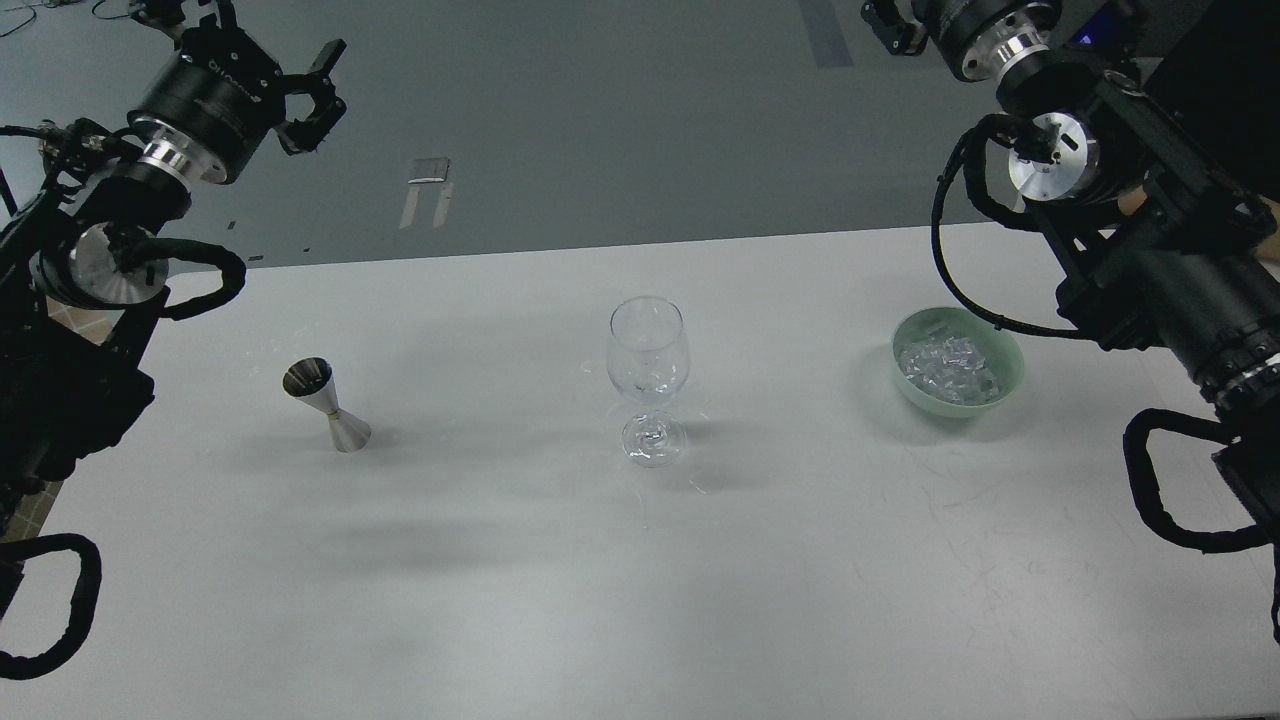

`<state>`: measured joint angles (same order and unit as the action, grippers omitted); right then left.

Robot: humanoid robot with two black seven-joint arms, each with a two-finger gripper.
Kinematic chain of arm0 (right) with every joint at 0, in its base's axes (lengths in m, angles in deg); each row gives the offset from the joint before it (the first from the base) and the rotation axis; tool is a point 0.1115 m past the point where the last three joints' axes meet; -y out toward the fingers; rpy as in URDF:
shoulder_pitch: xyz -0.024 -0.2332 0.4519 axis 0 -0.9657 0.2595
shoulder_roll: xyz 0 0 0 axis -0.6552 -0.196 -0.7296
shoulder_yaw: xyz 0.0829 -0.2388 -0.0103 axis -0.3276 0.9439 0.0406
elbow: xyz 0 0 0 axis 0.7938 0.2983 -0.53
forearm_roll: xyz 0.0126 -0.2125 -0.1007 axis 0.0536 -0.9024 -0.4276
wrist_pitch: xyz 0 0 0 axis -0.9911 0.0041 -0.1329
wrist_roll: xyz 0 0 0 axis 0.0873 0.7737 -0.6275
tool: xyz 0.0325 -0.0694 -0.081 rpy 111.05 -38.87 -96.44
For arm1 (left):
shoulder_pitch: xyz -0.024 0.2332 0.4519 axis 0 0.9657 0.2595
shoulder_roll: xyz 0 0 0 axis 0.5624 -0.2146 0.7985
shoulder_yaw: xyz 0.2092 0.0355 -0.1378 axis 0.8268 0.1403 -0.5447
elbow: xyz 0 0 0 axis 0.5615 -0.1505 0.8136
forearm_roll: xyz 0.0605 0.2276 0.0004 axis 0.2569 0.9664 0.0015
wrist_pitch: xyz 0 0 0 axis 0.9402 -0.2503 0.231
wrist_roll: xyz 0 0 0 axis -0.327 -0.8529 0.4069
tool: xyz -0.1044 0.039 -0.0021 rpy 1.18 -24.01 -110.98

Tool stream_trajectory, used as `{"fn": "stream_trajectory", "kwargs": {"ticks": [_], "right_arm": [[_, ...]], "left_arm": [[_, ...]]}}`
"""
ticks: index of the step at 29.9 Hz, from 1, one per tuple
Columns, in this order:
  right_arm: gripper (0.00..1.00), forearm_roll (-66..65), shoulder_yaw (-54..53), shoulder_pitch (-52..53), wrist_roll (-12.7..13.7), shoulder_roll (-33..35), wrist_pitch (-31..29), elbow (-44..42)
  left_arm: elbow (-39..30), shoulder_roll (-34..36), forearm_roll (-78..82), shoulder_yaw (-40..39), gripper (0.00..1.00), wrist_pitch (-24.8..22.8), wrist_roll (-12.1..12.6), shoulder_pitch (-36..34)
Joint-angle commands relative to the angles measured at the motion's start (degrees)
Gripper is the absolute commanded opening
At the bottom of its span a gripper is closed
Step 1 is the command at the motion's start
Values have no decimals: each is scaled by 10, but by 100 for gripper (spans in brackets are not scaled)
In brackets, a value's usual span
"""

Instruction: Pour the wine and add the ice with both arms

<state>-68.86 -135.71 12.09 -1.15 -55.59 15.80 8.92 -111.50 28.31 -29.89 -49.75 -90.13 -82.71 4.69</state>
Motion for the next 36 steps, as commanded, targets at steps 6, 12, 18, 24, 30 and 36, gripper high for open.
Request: {"fn": "stream_trajectory", "kwargs": {"ticks": [6, 12, 18, 24, 30, 36], "right_arm": [[100, 0, -2, -4, 3, -30, 5, 1], [100, -3, -1, -2, 2, -29, 5, 1], [100, -3, -1, -2, 2, -29, 6, -1], [100, -3, -1, -7, -2, -23, 7, 0], [100, -3, -4, -5, -3, -18, 7, 0], [100, -3, -2, -7, -3, -19, 7, 0]], "left_arm": [[-33, -2, -8, -47, 99, 9, -1, 31], [-44, 1, -9, -51, 99, 9, 15, 44], [-43, -1, -12, -50, 99, 9, 14, 44], [-46, -6, -10, -48, 99, 9, 13, 44], [-48, -16, -8, -43, 98, 11, 13, 44], [-48, -16, -10, -43, 99, 13, 13, 43]]}}
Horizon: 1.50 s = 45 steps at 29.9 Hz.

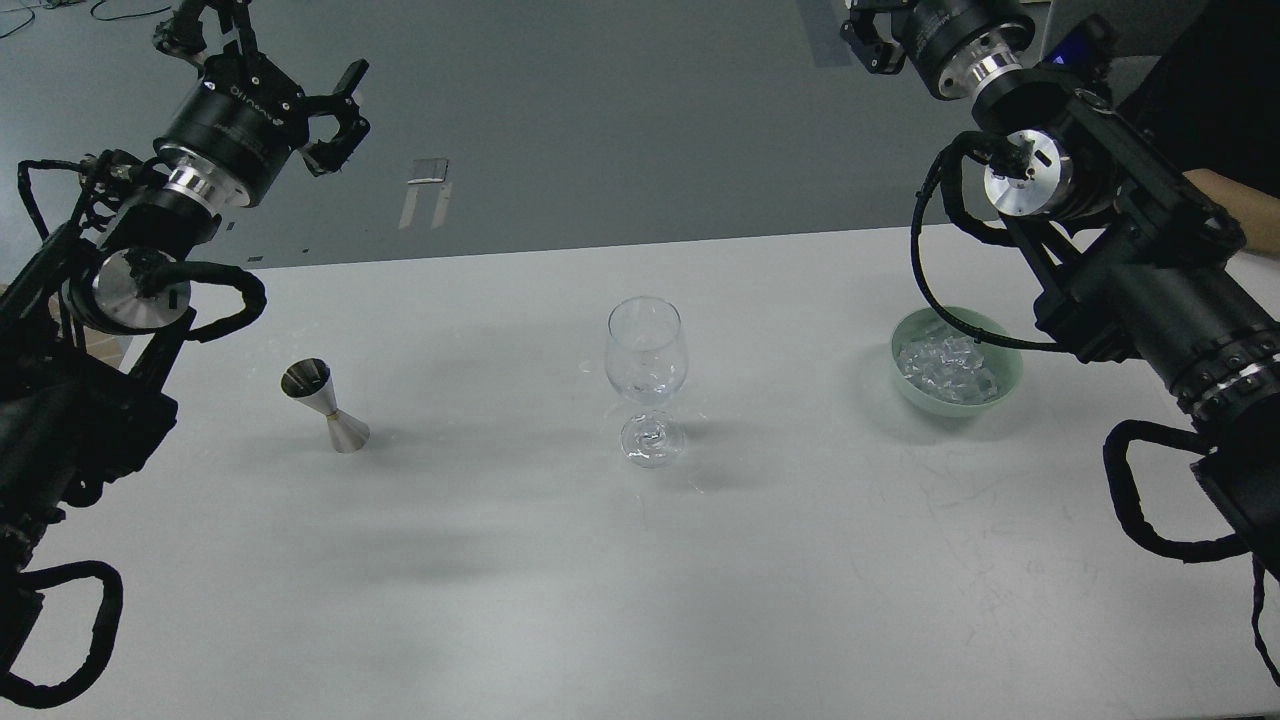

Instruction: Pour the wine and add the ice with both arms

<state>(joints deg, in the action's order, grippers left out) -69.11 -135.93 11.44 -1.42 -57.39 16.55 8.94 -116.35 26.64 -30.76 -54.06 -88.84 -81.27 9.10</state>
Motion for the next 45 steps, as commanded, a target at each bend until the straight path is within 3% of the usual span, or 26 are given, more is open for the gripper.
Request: {"fn": "stream_trajectory", "kwargs": {"ticks": [1, 10, 17, 22, 27, 31, 35, 38, 45], "right_arm": [[100, 1, 0, 0, 0, -1, 0, 0], [100, 0, 0, 4, 0, -7, 0, -3], [100, -1, 2, 1, 0, -6, 1, -4], [100, -1, 2, 0, 0, -5, 8, -4], [100, -1, 3, 0, 1, -4, 8, -7], [100, -1, 4, -2, 1, -5, 9, -8], [100, -1, 4, -8, 1, -6, 9, -8], [100, -2, 4, -8, 2, -10, 9, -8], [100, -2, 5, -8, 5, -12, 18, -9]], "left_arm": [[1, 1, -1, -1, 99, 0, -4, -1], [-5, 9, 4, 5, 100, -3, -19, 0], [-89, 71, 2, 43, 99, 6, -19, 16], [-160, 95, -7, 29, 99, 53, -11, 71], [-251, 131, -78, -32, 99, 77, -5, 163], [-335, 193, -137, -68, 97, 95, 20, 246], [-415, 219, -227, -143, 96, 160, 31, 360], [-467, 210, -261, -226, 96, 199, 37, 469], [-541, 124, -277, -311, 96, 194, 38, 656]]}}
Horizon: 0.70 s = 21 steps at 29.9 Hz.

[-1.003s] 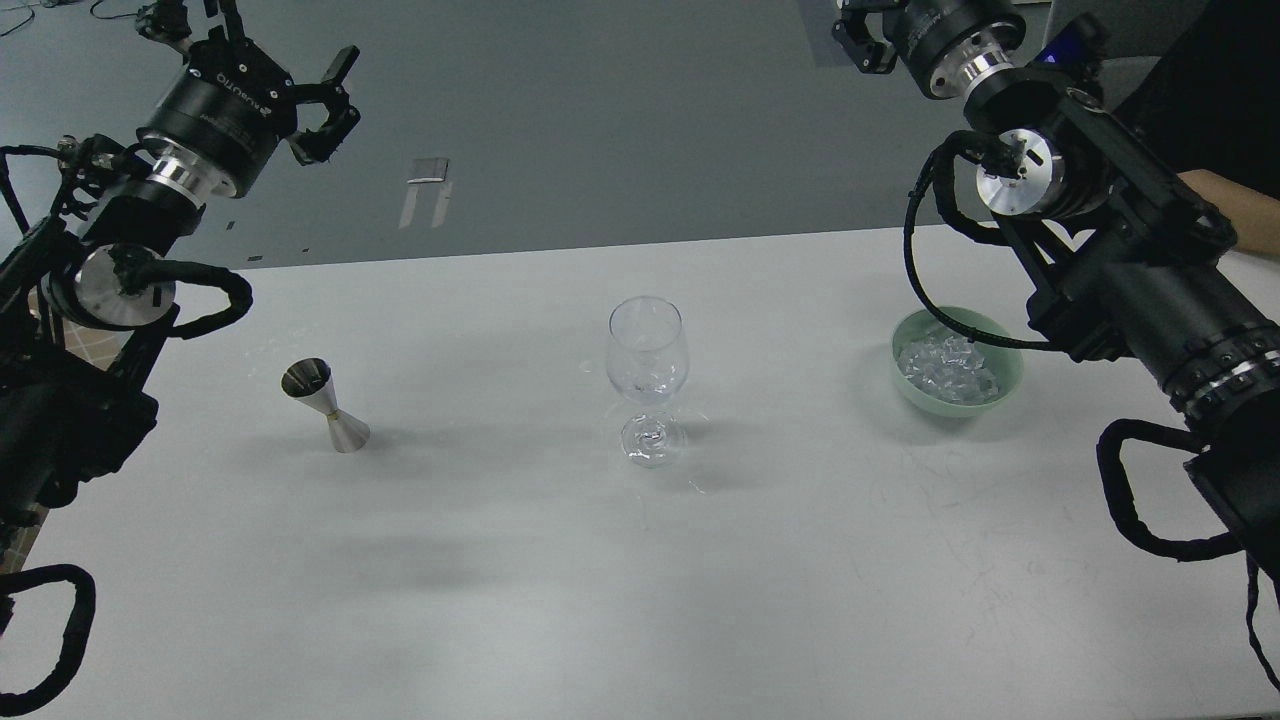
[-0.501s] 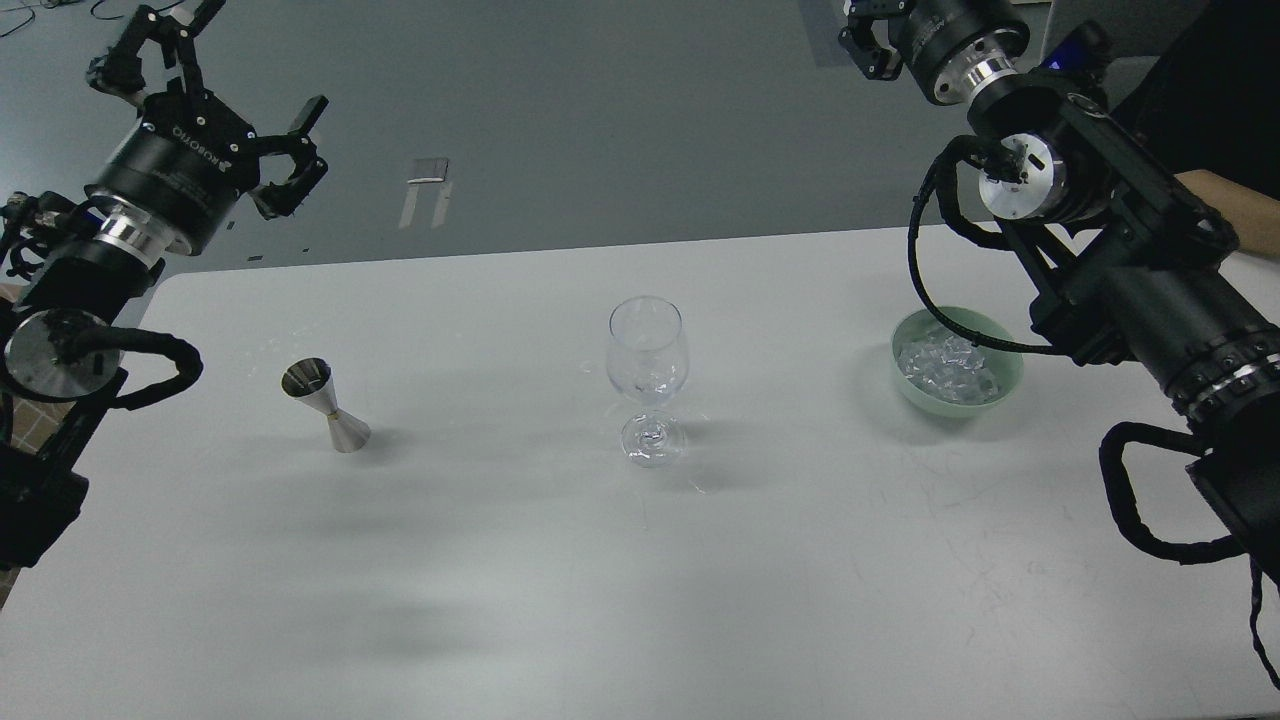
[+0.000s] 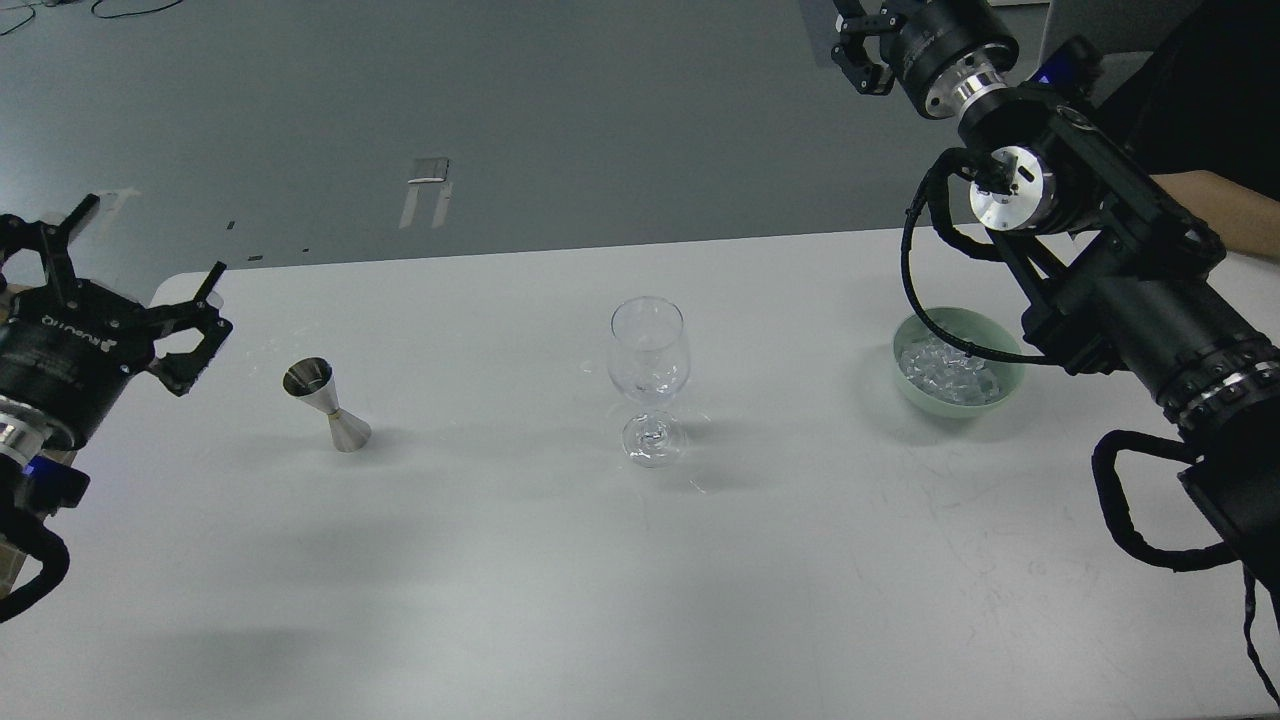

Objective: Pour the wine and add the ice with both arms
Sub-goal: 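Lower the open left gripper toward the metal jigger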

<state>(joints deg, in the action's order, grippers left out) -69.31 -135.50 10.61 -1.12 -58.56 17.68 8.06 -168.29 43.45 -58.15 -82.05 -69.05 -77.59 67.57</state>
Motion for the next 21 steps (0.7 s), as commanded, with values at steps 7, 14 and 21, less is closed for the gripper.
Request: {"fn": "stream_trajectory", "kwargs": {"ticks": [7, 14, 21], "right_arm": [[100, 0, 1, -3, 4, 0, 10, 0], [100, 0, 1, -11, 6, 0, 16, 0], [100, 0, 23, -11, 9, 1, 20, 0]], "left_arm": [[-23, -131, -2, -29, 97, -10, 9, 128], [-7, -184, 4, -19, 98, -8, 36, 127], [52, -211, 7, -5, 99, -5, 40, 92]]}}
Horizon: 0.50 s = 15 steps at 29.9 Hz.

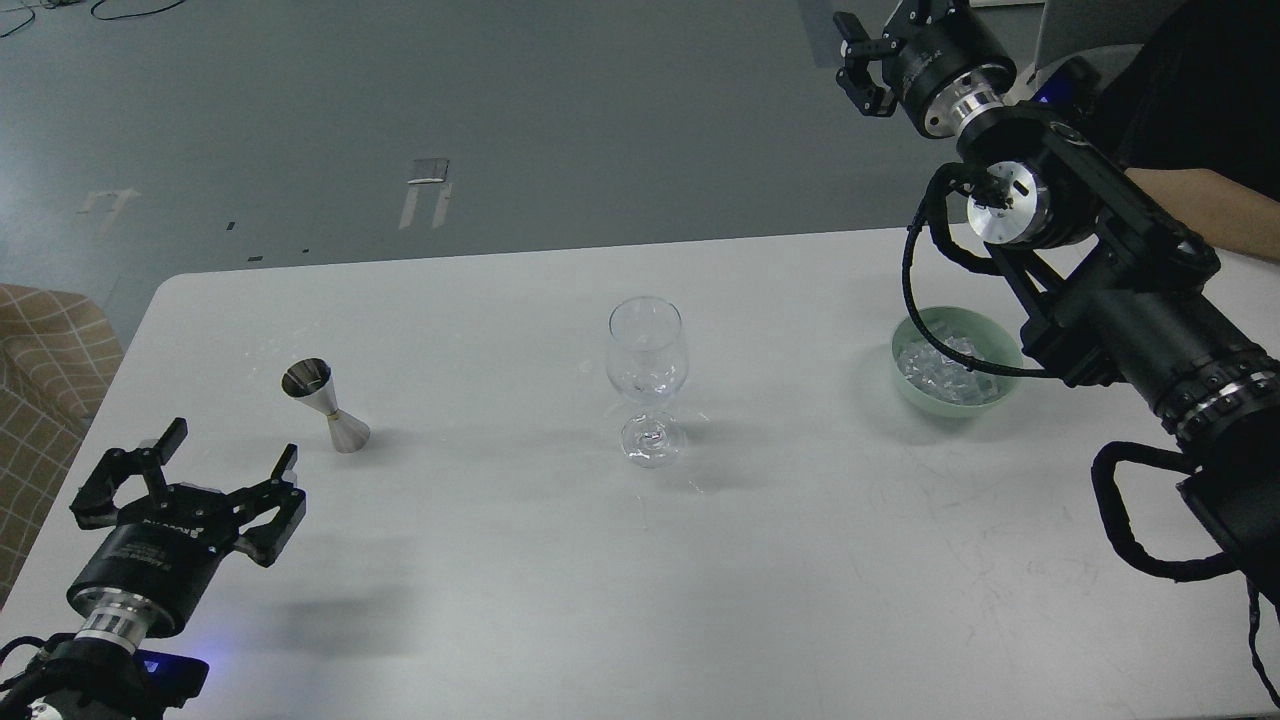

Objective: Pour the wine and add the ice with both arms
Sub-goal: 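Lower the open left gripper toward the metal jigger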

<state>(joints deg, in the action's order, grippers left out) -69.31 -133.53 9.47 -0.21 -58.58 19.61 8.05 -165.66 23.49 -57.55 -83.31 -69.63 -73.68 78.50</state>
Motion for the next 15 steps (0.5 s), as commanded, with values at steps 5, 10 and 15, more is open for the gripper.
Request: {"fn": "stream_trajectory", "kwargs": {"ticks": [5, 10, 15], "right_arm": [[100, 0, 5, 0, 0, 1, 3, 0], [100, 0, 7, 0, 0, 1, 4, 0], [100, 0, 7, 0, 0, 2, 5, 0]], "left_arm": [[86, -43, 16, 18, 99, 0, 2, -65], [128, -58, 41, 29, 99, 0, 2, -99], [189, -72, 46, 42, 99, 0, 2, -145]]}}
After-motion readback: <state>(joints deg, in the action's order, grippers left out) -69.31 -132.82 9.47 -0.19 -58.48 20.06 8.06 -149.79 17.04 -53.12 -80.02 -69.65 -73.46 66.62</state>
